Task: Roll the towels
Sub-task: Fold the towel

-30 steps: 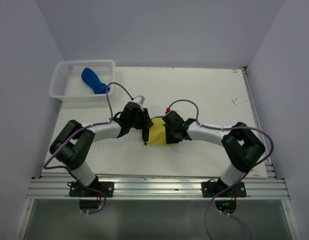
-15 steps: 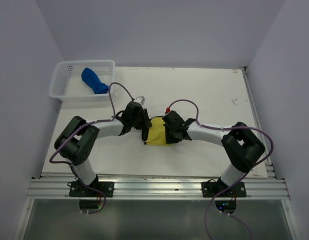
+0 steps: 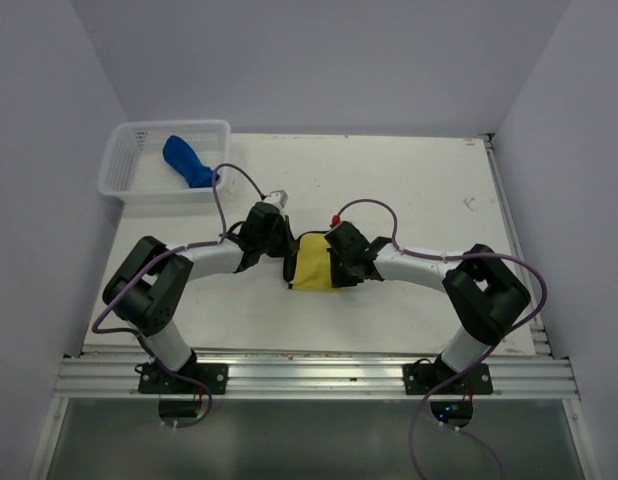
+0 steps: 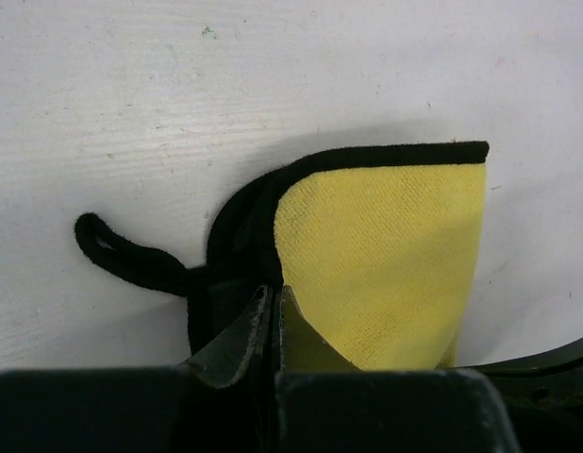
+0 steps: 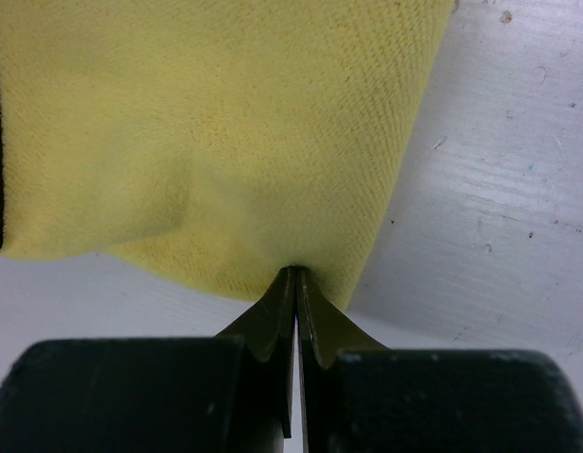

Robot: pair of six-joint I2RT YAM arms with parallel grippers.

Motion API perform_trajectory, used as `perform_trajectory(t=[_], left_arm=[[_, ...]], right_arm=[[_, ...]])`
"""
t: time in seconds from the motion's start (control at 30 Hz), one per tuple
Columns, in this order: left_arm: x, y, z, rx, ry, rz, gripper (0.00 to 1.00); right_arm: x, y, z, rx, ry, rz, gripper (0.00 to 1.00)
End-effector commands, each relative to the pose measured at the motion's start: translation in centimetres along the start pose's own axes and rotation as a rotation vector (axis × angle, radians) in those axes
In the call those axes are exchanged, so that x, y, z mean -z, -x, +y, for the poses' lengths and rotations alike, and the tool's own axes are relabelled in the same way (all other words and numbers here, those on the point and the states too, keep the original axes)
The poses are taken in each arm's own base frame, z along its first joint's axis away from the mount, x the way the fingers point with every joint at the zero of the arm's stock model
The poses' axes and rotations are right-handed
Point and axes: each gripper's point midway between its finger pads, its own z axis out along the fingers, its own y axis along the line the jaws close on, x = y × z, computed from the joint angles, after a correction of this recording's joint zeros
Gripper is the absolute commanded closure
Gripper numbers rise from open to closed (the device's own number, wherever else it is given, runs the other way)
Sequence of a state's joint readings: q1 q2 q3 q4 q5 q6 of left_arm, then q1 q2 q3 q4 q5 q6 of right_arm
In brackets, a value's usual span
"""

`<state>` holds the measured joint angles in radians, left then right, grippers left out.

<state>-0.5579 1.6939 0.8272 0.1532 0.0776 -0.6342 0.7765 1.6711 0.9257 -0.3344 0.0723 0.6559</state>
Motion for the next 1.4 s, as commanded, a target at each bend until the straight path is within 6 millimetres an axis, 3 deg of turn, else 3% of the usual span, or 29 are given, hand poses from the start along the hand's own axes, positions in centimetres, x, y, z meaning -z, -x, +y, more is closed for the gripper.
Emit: perform_trajectory(t=[0.0, 0.23, 0.47, 0.97, 1.03, 1.13, 1.2, 1.3, 1.37], left_arm=[[0.5, 1.7, -0.7, -0.017, -0.039, -0.065, 1.0], [1.9, 2.6, -0.4, -0.014, -0.005, -0.098, 1.0], [3.8, 3.2, 1.1, -0.007, 0.077, -0.161, 1.0], [3.9, 0.2, 3.9, 0.011, 0.16, -0.113, 1.0], [3.7, -0.1, 4.1, 0.014, 0.161, -0.107, 1.0], [3.5, -1.2, 4.4, 0.023, 0.152, -0.087, 0.91], [3.4, -1.3, 4.2, 0.024, 0.142, -0.086, 0.75], [3.9, -0.5, 3.7, 0.021, 0.13, -0.105, 0.61], [4.6, 0.7, 2.8, 0.018, 0.1, -0.14, 0.6]], right_arm=[[-1.2, -2.9, -2.1, -0.005, -0.065, 0.086, 0.98], [-1.0, -2.7, -2.2, -0.008, -0.075, 0.083, 0.98], [-1.1, -3.0, -2.2, -0.018, -0.076, 0.093, 0.99], [-0.5, -2.3, -1.8, 0.009, -0.072, 0.09, 0.96], [-0.4, -2.3, -1.1, 0.024, -0.025, 0.093, 0.94], [0.3, -1.4, 0.3, 0.041, 0.045, 0.054, 0.91], [1.1, -0.5, 0.8, 0.049, 0.063, 0.029, 0.89], [2.2, 0.6, 1.4, 0.079, 0.08, 0.004, 0.86], [2.9, 1.5, 1.9, 0.092, 0.086, -0.007, 0.86]])
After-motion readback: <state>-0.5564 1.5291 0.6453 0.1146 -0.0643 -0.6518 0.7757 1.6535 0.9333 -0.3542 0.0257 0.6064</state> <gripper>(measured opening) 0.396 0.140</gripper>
